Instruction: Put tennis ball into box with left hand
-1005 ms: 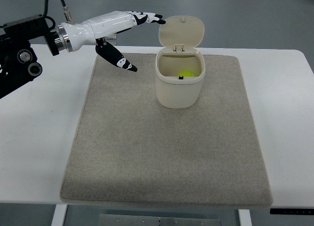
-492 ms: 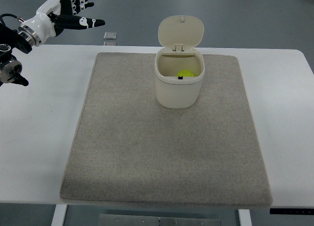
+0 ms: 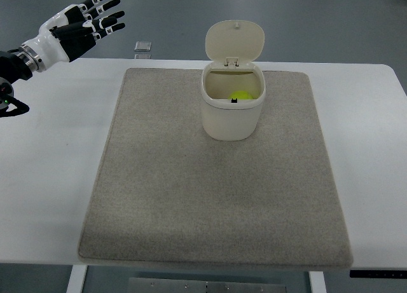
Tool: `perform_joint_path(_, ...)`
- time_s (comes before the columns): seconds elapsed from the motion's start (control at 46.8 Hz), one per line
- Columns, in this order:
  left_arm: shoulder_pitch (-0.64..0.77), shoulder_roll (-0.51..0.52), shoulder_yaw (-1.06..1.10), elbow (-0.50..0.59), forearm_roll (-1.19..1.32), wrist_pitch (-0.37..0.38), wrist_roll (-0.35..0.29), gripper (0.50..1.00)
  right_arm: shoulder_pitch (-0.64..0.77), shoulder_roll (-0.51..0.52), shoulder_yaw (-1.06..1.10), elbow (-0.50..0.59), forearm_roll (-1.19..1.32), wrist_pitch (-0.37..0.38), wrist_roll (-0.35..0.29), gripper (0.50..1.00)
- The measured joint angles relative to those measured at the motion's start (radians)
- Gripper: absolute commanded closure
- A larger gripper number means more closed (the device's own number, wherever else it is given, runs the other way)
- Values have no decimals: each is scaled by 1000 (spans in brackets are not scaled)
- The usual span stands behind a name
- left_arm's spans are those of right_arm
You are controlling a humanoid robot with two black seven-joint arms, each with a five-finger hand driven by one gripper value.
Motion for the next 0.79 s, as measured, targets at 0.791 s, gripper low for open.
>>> perform_joint_path(0.791, 30, -24, -1, -4, -6, -2, 7, 508, 1, 0, -7, 0, -3, -3, 0, 585)
